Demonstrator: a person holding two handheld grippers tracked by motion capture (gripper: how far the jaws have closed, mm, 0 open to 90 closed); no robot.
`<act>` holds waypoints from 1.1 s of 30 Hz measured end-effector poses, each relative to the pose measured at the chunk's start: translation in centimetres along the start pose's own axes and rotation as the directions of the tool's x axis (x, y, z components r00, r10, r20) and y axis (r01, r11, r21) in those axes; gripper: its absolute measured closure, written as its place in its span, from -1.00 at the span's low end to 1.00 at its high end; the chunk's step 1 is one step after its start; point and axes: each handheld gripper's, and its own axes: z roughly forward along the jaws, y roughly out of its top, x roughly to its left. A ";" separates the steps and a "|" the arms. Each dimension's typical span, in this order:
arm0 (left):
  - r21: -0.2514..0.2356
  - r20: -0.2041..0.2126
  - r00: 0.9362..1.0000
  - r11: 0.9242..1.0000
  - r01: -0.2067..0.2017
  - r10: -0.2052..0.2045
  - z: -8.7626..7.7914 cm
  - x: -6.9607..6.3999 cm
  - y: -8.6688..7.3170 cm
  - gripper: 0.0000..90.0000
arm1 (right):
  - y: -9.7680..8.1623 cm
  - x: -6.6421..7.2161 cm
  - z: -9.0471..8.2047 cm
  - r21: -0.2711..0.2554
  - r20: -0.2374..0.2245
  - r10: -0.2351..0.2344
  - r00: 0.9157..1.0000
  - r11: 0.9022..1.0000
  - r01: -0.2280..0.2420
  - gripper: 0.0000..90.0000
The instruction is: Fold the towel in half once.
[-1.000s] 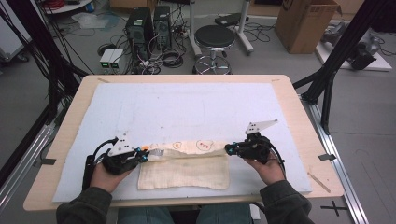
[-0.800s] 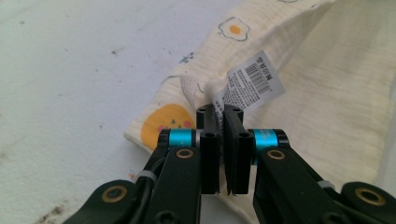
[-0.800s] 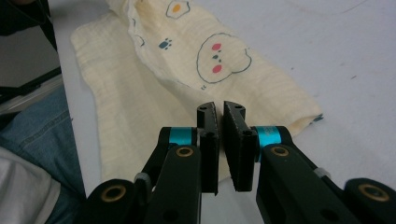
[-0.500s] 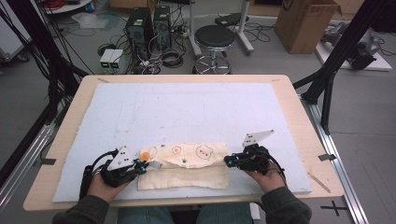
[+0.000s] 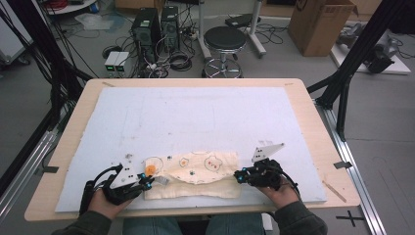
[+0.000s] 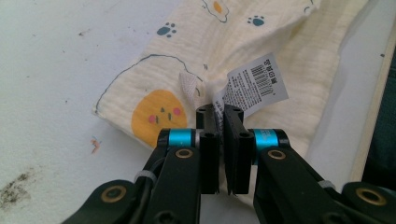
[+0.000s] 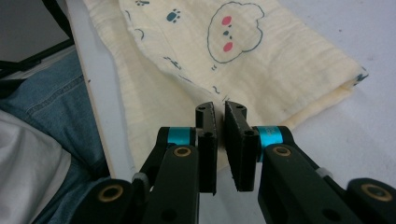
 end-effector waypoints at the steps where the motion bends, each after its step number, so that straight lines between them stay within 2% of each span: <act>1: -0.002 -0.001 1.000 1.000 0.002 -0.002 0.0 -0.1 0.0 0.89 | -0.1 0.0 0.0 0.000 0.001 -0.004 1.000 1.000 0.004 0.85; 7: -0.004 0.005 1.000 1.000 -0.004 0.004 -0.2 -0.6 -0.1 0.89 | -0.3 0.5 0.1 0.007 -0.007 -0.007 1.000 1.000 0.007 0.85; 13: -0.003 -0.007 1.000 1.000 -0.022 0.022 -0.6 -1.3 -0.3 0.89 | -0.3 0.9 0.0 0.002 -0.013 -0.011 1.000 1.000 0.011 0.85; 22: 0.006 -0.011 1.000 1.000 -0.017 0.017 -1.2 -1.6 -0.7 0.88 | -0.8 1.2 -0.5 -0.003 -0.017 -0.009 1.000 1.000 0.009 0.85; 24: 0.013 -0.009 1.000 1.000 -0.028 0.028 -1.2 -1.7 -0.8 0.88 | -0.8 1.4 -0.5 -0.004 -0.019 -0.014 1.000 1.000 0.014 0.85; 29: 0.017 0.003 1.000 1.000 -0.019 0.019 -1.0 -1.7 -0.8 0.86 | -0.4 1.6 0.3 0.028 -0.020 -0.061 0.998 0.998 0.062 0.66; 30: 0.014 0.007 1.000 1.000 -0.018 0.018 -1.0 -1.7 -0.8 0.83 | -0.4 1.6 0.5 0.034 -0.023 -0.059 0.998 0.998 0.060 0.61; 33: 0.016 0.018 1.000 1.000 0.002 -0.002 -1.1 -1.6 -0.8 0.61 | -0.3 1.5 1.0 0.062 -0.023 -0.081 0.996 0.995 0.082 0.52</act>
